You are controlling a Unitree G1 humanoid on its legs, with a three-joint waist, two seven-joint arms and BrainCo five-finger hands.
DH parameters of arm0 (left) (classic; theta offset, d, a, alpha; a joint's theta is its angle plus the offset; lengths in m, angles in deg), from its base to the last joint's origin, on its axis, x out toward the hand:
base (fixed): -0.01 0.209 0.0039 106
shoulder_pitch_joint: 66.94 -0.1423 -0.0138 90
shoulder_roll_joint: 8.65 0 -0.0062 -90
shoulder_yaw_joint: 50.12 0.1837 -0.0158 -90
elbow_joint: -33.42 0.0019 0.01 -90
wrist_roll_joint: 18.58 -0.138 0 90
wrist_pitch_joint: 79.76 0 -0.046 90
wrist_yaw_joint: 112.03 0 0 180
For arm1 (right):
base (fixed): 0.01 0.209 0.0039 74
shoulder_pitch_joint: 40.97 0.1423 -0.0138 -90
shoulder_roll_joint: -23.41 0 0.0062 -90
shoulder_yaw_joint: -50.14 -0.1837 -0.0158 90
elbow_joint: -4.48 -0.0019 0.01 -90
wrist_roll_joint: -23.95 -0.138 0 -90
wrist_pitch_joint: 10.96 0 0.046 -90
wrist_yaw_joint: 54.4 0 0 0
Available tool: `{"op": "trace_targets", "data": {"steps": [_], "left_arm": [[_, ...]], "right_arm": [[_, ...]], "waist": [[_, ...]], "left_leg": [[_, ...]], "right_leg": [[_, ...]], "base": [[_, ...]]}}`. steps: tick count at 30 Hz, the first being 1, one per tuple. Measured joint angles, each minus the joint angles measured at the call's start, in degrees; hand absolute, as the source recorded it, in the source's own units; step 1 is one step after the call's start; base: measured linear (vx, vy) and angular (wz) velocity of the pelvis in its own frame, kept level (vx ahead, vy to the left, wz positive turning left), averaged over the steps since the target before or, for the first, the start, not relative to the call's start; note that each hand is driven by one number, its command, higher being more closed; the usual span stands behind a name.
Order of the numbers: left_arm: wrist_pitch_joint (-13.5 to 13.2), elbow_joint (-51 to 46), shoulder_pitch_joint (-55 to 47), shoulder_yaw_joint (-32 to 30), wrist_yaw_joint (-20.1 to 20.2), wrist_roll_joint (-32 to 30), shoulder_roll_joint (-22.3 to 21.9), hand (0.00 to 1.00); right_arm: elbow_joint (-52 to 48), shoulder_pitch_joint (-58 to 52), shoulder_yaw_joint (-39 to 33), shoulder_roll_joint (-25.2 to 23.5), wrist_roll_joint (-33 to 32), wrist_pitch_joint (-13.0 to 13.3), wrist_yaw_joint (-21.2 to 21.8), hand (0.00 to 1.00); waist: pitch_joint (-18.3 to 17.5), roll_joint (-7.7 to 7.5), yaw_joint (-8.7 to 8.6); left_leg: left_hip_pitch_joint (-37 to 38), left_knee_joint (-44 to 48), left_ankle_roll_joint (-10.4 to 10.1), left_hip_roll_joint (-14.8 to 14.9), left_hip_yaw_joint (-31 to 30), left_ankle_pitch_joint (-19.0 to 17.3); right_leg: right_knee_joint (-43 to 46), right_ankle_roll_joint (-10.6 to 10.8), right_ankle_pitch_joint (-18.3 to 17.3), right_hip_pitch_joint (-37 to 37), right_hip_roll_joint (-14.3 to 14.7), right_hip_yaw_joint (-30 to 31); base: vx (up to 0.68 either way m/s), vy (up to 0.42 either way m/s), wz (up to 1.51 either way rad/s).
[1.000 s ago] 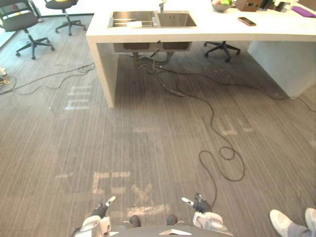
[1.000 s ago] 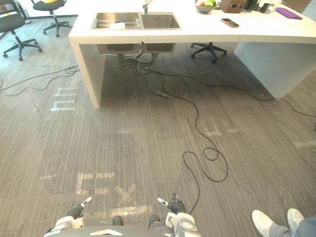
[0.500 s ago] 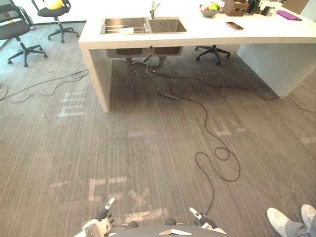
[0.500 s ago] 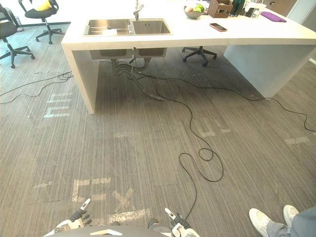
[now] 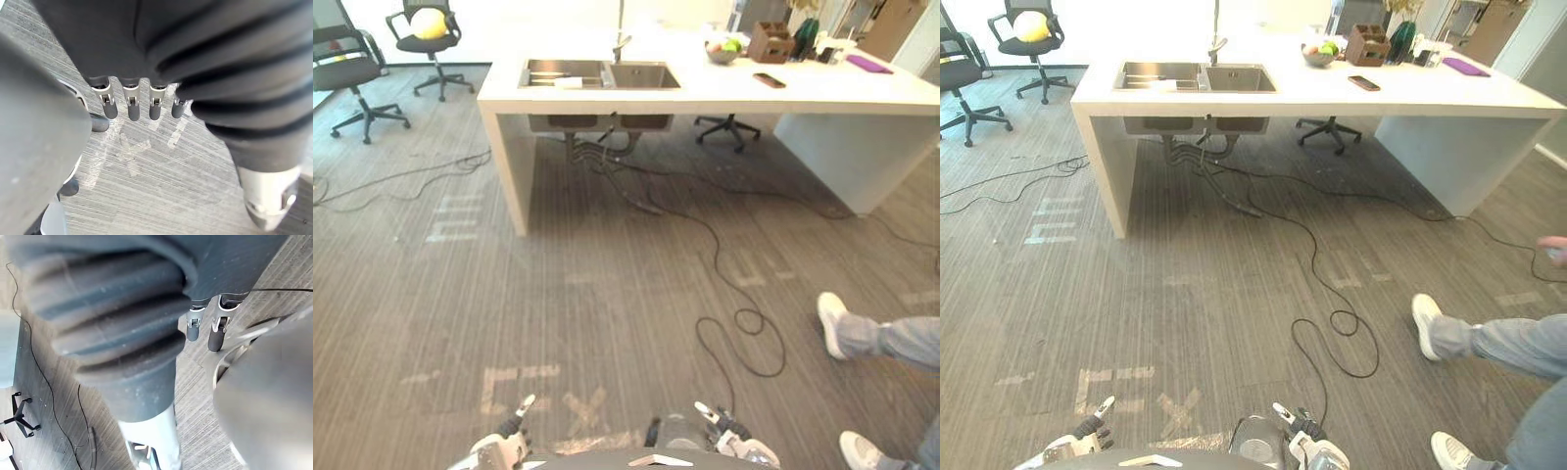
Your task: Walk over to the sink, pick up the cup, carry it to the dishwasher, place the cup inside the dishwasher, then close the dishwasher door
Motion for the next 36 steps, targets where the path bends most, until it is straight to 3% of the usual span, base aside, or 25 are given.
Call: {"op": "trace_targets", "data": {"steps": [1,3,5,6,8,9,11,12,13,14,15,17,19,20,22,25,26,28,29,30,31,32,33,34,36], "left_arm": [[-0.70,0.08,0.05,0.45,0.28,0.40,-0.05,0.00],[-1.28,-1.17,0.18,1.40,1.15,0.18,-0.11,0.00],[-1.28,-4.73,1.11,2.26,1.38,-0.51,-0.47,0.00],[-1.33,-7.50,1.20,2.09,1.14,-0.70,-1.47,0.00],[-1.29,-9.17,0.71,1.93,0.49,-0.63,-1.96,0.00],[-1.28,-10.18,0.64,1.61,0.21,-0.58,-2.51,0.00],[-1.25,-11.85,-0.54,1.20,0.00,-0.74,-4.87,0.00],[-1.32,-12.19,-1.01,1.16,-0.05,-0.89,-5.40,0.00],[-1.41,-12.16,-1.71,1.01,-0.33,-0.98,-6.31,0.00],[-1.67,-12.05,-2.47,0.99,-1.31,-0.98,-7.18,0.00],[-1.71,-12.05,-2.51,0.99,-1.36,-0.99,-7.20,0.00],[-4.51,-14.03,-1.95,0.93,-2.44,-0.76,-7.43,0.00],[-6.88,-16.91,-2.03,1.01,-3.64,0.06,-7.69,0.00],[-7.83,-19.71,-2.36,1.16,-4.74,0.59,-7.72,0.00],[-9.36,-24.89,-3.03,2.12,-6.21,1.48,-7.71,0.00],[-10.87,-32.07,-3.84,3.29,-8.18,1.53,-7.73,0.00],[-11.27,-34.58,-3.86,3.28,-9.56,1.56,-7.76,0.00],[-11.57,-38.30,-3.84,3.25,-11.11,1.71,-7.87,0.00],[-11.94,-40.89,-3.96,3.17,-11.60,1.90,-7.90,0.00],[-12.37,-42.54,-4.09,3.09,-11.97,1.91,-8.08,0.00],[-12.93,-44.06,-4.36,3.09,-12.23,1.81,-8.33,0.00],[-13.25,-44.38,-3.32,2.88,-12.54,1.49,-7.90,0.00],[-13.32,-45.08,-3.23,2.37,-12.69,1.46,-7.66,0.00],[-13.70,-46.80,-3.02,1.17,-13.09,1.39,-7.02,0.00],[-14.18,-48.06,-1.71,-0.14,-13.80,0.57,-6.49,0.00]], "right_arm": [[0.06,-0.05,0.70,-0.21,-0.62,-0.34,-0.12,0.00],[-0.57,-0.61,-0.09,-0.81,-2.52,-0.34,-0.12,0.00],[-0.61,-0.66,-0.80,-1.12,-2.33,-0.79,-0.12,0.00],[-0.76,-1.12,-2.51,-1.54,-2.32,-1.92,-0.14,0.00],[-0.85,-2.30,-3.19,-2.01,-2.31,-2.87,-0.45,0.00],[-0.74,-2.91,-4.74,-2.72,-2.50,-3.85,-0.58,0.00],[-0.93,-3.97,-6.98,-2.11,-3.13,-4.41,-1.45,0.00],[-0.82,-4.09,-7.78,-2.15,-4.02,-4.44,-1.68,0.00],[-0.72,-4.40,-9.22,-2.05,-5.26,-4.94,-1.76,0.00],[-0.43,-4.68,-10.13,-1.64,-5.47,-5.50,-1.77,0.00],[-0.40,-4.69,-10.18,-1.61,-5.47,-5.54,-1.78,0.00],[1.79,-4.17,-11.00,-0.86,-3.37,-5.17,-0.36,0.00],[2.15,-4.28,-9.86,0.73,-0.73,-4.57,1.09,0.00],[2.20,-3.66,-8.27,2.00,0.22,-4.18,1.87,0.00],[2.22,-0.91,-6.92,3.34,-1.07,-4.13,2.56,0.00],[1.58,3.67,-4.46,3.76,-4.83,-4.16,3.29,0.00],[0.74,5.12,-3.31,3.67,-5.31,-4.10,3.45,0.00],[-1.14,4.90,-1.82,3.59,-5.32,-3.76,3.37,0.00],[-1.32,4.27,-1.74,3.69,-5.34,-3.65,3.28,0.00],[-1.98,3.12,-2.00,4.10,-5.41,-3.72,3.26,0.00],[-2.67,1.35,-2.77,4.16,-5.81,-4.17,3.26,0.00],[-2.38,0.03,-4.42,3.12,-7.35,-3.95,3.09,0.00],[-2.24,-0.46,-4.80,2.88,-7.82,-4.22,3.05,0.00],[-2.12,0.00,-4.80,1.97,-8.82,-4.52,3.02,0.00],[-1.52,0.17,-5.08,0.80,-9.04,-4.94,2.40,0.00]], "waist": [[0.24,0.34,-0.23],[1.20,0.85,-1.56],[2.19,0.73,-2.01],[3.02,0.64,-1.82],[3.08,0.16,-1.57],[3.34,-0.91,-1.28],[2.96,2.44,-1.55],[2.80,3.07,-1.52],[2.26,4.28,-1.58],[1.04,5.84,-1.68],[0.95,5.97,-1.67],[0.53,6.82,-1.51],[1.61,7.60,-1.14],[2.14,7.49,-0.74],[2.37,7.26,0.60],[2.82,6.75,3.34],[3.26,6.19,3.72],[3.46,5.98,3.92],[3.96,6.88,4.13],[4.30,8.24,4.14],[4.38,10.06,4.05],[5.12,9.12,4.00],[5.00,8.70,4.09],[5.34,6.35,4.48],[5.36,4.35,5.33]], "left_leg": [[-0.35,1.32,-0.33,0.98,-0.31,-1.12],[-0.79,2.99,-1.44,2.46,-1.48,-2.63],[-1.24,4.21,-3.24,3.18,-2.92,-4.18],[-0.88,5.99,-4.66,3.47,-3.92,-6.03],[-0.23,7.77,-5.98,3.61,-4.80,-8.12],[0.82,9.12,-7.46,3.89,-5.46,-9.64],[1.79,10.73,-9.52,8.37,-5.53,-13.09],[2.39,10.64,-9.48,9.10,-5.53,-13.95],[3.39,10.63,-8.20,10.69,-5.57,-15.76],[3.42,12.61,-5.31,12.11,-6.01,-16.62],[3.10,13.08,-5.00,12.19,-6.12,-16.56],[-12.54,44.28,-7.24,17.34,-7.50,-6.72],[-21.17,63.57,-6.34,21.44,-4.99,-5.72],[-24.99,68.74,-5.92,20.18,-4.63,-6.79],[-30.06,65.37,-6.89,15.48,-4.67,-7.50],[-33.14,48.04,-6.96,10.19,-0.54,-7.51],[-33.05,36.74,-6.52,7.18,-0.77,-6.10],[-31.50,19.82,-7.20,4.34,-1.86,-0.36],[-29.50,10.53,-9.00,4.57,-2.79,4.62],[-27.77,5.74,-10.38,5.74,-3.42,6.35],[-25.86,2.80,-9.68,7.58,-3.69,7.56],[-24.53,3.54,-4.99,6.73,-3.26,14.91],[-24.57,4.62,-3.82,6.07,-3.20,15.75],[-25.22,6.51,-1.93,4.73,-2.79,14.40],[-27.14,9.66,-1.11,3.80,-2.75,11.45]], "right_leg": [[-4.05,0.36,0.08,-0.25,0.55,-0.42],[-20.39,1.83,4.18,-0.51,2.81,0.55],[-36.59,3.53,11.44,-0.36,4.03,3.99],[-39.58,3.52,12.62,-0.08,3.64,6.24],[-38.21,3.62,11.05,0.69,2.98,7.33],[-37.37,3.50,12.66,1.57,2.67,7.46],[-27.59,2.48,12.51,-1.55,5.46,6.54],[-24.98,1.25,11.73,-2.48,5.96,6.34],[-20.14,-1.56,9.03,-4.24,7.10,5.71],[-17.53,-2.78,5.73,-5.27,8.93,5.34],[-17.39,-3.01,5.52,-5.32,9.13,5.34],[-19.95,-4.27,2.81,-2.41,10.55,3.64],[-24.76,-4.90,2.62,3.52,12.58,3.28],[-27.91,-5.51,2.85,7.79,12.81,3.09],[-31.58,-5.02,3.56,11.86,12.51,3.31],[-35.39,-4.17,3.95,15.22,11.58,5.82],[-36.31,-3.11,3.47,16.86,10.39,6.39],[-36.64,-1.08,2.18,18.77,8.78,6.27],[-36.47,0.24,0.69,20.50,8.68,6.21],[-35.71,1.47,-1.05,22.09,9.62,6.07],[-34.49,2.70,-3.22,23.88,10.87,5.57],[-33.23,3.52,-5.45,26.17,9.67,4.62],[-33.32,3.11,-5.82,26.82,9.18,4.64],[-34.31,2.03,-5.74,27.57,7.97,4.82],[-35.14,0.57,-3.91,27.22,7.06,5.37]], "base": [[0.13,-0.070,0.25],[0.17,-0.089,0.27],[0.28,-0.175,0.35],[0.25,-0.184,0.35],[0.25,-0.212,0.24],[0.42,-0.346,0.28],[0.47,-0.348,0.08],[0.42,-0.294,-0.21],[0.41,-0.268,-0.25],[0.42,-0.257,-0.21],[0.43,-0.286,-0.26],[0.43,-0.271,-0.07],[0.47,-0.140,0.11],[0.48,-0.089,0.03],[0.43,-0.026,-0.23],[0.35,0.036,-0.46],[0.44,0.096,-0.23],[0.38,0.107,0.00],[0.41,0.172,0.11],[0.51,0.258,0.18],[0.50,0.282,0.39],[0.37,0.232,0.36],[0.32,0.178,0.26],[0.32,0.131,0.05],[0.32,0.120,0.02]]}}
